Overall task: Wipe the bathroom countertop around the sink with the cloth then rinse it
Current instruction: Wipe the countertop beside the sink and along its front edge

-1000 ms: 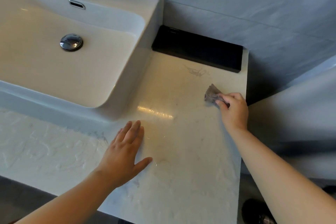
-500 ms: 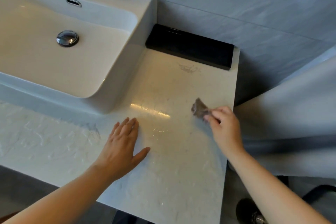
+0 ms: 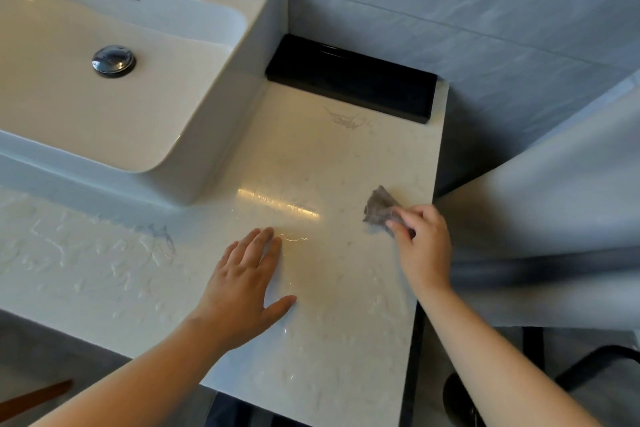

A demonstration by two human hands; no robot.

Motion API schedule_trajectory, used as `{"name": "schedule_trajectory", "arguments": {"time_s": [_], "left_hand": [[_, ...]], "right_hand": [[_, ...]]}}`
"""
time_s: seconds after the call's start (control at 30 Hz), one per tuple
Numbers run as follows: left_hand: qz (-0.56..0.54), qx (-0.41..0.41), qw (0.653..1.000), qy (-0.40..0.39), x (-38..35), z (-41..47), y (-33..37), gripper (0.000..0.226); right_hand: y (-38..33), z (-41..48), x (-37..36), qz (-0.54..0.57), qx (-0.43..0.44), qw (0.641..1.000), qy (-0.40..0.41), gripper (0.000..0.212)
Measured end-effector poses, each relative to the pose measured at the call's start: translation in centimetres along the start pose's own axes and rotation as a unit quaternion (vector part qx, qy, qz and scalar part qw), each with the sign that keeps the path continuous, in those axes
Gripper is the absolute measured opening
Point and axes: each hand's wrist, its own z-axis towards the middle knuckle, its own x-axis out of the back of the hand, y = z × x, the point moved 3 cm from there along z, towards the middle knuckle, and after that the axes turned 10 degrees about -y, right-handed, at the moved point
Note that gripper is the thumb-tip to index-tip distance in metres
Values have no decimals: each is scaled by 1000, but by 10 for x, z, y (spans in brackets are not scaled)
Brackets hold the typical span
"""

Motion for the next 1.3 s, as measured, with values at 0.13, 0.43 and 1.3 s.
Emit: {"name": "schedule_trajectory", "arguments": {"time_s": [0.13,0.43,1.3], "left_hand": [[1,4,1000,1,-1,-1,1,90],[-7,6,1000,22,-2,-2,5,95],[-84,17,994,67,-14,-29,-3,85]], "right_hand": [[-7,-43,-4,1,15,1000,-9,25],[-12,-81,-8,22,25,999,-36,27],[-31,-47,-21,-6,53,998,-41,29]]}}
